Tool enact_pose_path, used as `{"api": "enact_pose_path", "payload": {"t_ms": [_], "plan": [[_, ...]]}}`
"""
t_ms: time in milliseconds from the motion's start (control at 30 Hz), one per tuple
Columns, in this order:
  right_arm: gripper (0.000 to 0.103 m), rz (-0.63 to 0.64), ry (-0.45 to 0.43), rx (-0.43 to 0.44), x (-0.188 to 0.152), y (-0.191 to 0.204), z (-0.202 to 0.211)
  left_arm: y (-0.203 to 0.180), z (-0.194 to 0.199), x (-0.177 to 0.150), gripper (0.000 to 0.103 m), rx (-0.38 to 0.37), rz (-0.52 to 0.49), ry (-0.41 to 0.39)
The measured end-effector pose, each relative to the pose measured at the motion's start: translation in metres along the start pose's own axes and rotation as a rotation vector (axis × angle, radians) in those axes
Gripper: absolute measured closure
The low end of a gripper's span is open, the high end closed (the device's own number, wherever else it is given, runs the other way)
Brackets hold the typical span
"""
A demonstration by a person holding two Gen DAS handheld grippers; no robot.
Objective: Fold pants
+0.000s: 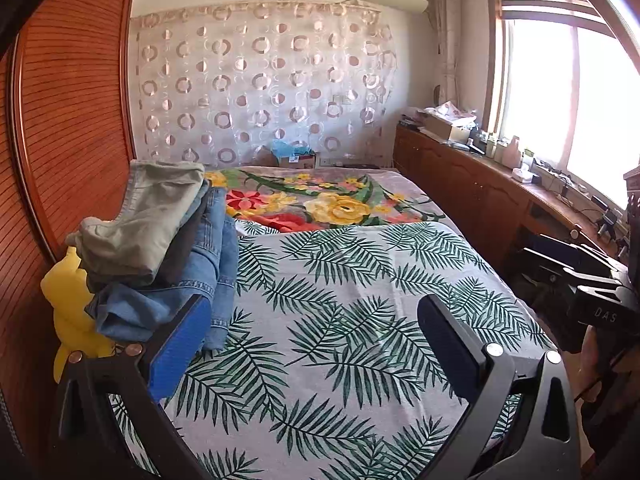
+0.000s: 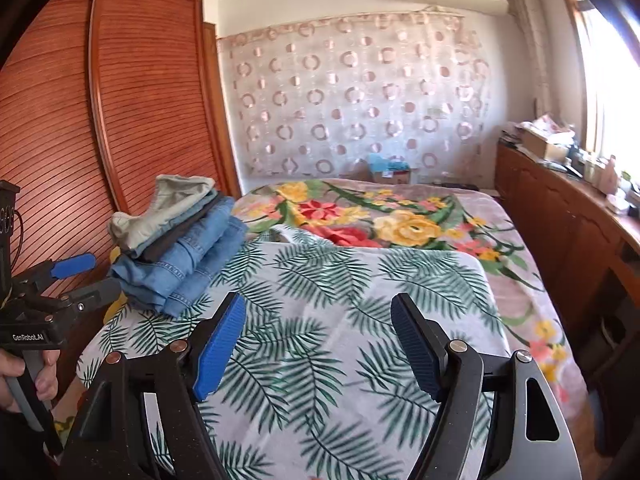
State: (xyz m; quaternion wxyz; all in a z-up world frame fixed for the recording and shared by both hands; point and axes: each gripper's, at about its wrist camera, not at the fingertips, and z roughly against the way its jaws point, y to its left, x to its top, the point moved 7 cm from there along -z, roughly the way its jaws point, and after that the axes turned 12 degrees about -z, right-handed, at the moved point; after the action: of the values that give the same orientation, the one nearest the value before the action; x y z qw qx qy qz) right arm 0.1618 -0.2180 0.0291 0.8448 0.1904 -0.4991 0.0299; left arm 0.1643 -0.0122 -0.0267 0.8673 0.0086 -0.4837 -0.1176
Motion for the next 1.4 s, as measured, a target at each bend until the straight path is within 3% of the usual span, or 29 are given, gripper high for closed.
{"api": "enact_pose_path", "payload": {"t_ms": [133, 533, 867, 1400], "plan": [[0.026, 0.003, -0.010, -0.029, 0.001, 0.004, 0.014, -0.011, 0.007, 0.005, 0.000, -0.010, -0.014, -0.012], [0.026, -0.009, -0.150, -0.073, 0.002, 0.031, 0.054, -0.024, 0.049, 0.032, 0.000, 0.024, -0.028, -0.111], [0.025, -0.004, -0.190, -0.076, -0.012, 0.038, 0.066, -0.026, 0.082, 0.042, 0.000, 0.056, -0.042, -0.187], [0.024, 0.003, -0.202, -0.092, -0.017, 0.033, 0.069, -0.020, 0.077, 0.037, 0.000, 0.058, -0.028, -0.165]]}}
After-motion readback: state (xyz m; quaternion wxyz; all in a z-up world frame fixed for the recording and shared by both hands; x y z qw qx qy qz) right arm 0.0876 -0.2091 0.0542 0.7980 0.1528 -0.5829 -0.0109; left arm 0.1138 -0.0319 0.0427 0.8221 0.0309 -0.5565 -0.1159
